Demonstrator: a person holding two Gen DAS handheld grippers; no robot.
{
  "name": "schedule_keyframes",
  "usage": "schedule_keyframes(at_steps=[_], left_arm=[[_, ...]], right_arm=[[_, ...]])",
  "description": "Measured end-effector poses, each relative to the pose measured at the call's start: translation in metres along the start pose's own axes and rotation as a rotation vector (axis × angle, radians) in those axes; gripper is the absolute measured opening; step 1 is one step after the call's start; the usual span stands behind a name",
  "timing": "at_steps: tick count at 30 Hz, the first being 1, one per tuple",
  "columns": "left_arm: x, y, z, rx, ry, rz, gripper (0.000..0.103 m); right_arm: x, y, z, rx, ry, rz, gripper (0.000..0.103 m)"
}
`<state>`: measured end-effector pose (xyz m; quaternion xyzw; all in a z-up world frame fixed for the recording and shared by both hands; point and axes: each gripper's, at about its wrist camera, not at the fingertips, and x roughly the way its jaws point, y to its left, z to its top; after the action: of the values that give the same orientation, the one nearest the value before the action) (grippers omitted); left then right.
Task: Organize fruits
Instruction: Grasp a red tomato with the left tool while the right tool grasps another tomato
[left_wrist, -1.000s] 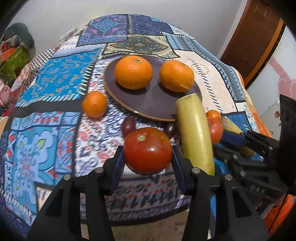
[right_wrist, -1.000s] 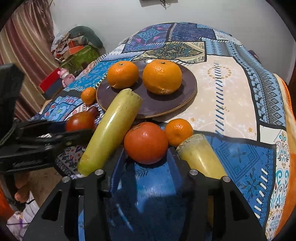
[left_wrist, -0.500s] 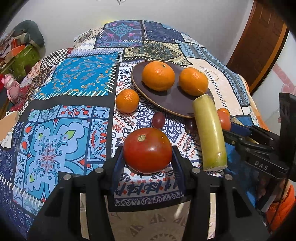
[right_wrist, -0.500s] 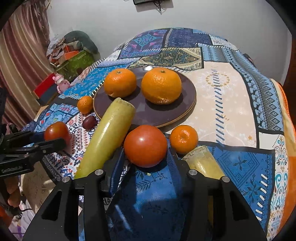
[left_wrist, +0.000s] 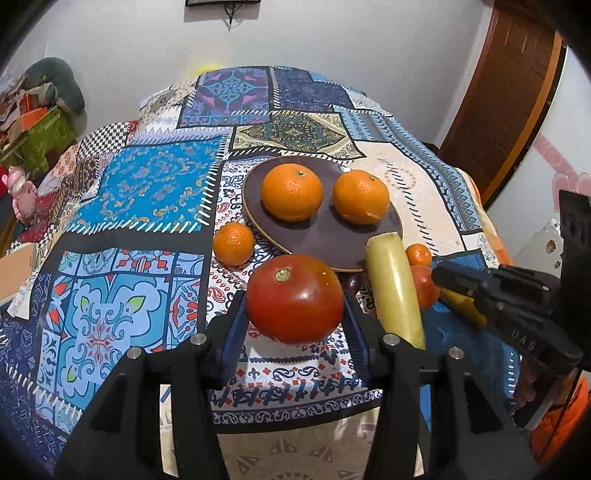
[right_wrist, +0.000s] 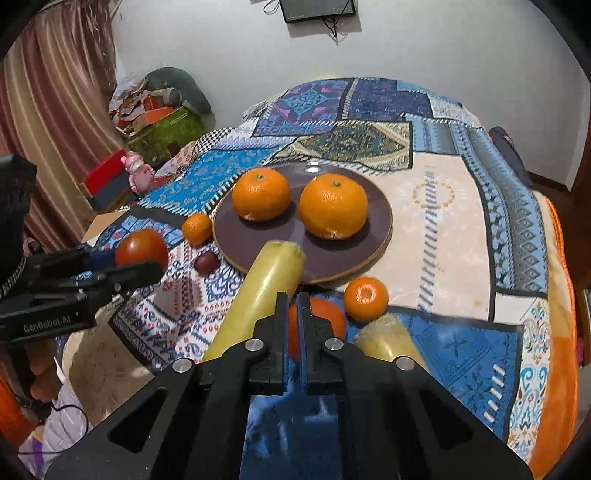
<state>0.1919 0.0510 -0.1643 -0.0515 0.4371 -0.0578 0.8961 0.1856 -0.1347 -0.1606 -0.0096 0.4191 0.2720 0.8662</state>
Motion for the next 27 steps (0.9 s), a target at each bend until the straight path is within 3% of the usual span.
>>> schedule_keyframes(at_steps=[10,13,20,27], left_arm=[[0.007,0.004,-0.011,-0.012,0.027,-0.008,0.049],[0.007,0.006,-0.012,-0.017,0.030,-0.013,0.049],[0.007,0.006,-0.012,-0.016,0.029,-0.015,0.049],[0.008,0.003,-0.010,-0.014,0.025,-0.026,0.049]], right_arm=[[0.007,-0.016,-0.015,0.050,0.059,-0.024,0.043],[0.018,-0.015,-0.012,0.049,0.076,-0.006,0.044],[0.034,-0.005,-0.008,-0.004,0.073,-0.055,0.047],[0.036,-0.010,-0.007,0.000,0.071,-0.043,0.044]])
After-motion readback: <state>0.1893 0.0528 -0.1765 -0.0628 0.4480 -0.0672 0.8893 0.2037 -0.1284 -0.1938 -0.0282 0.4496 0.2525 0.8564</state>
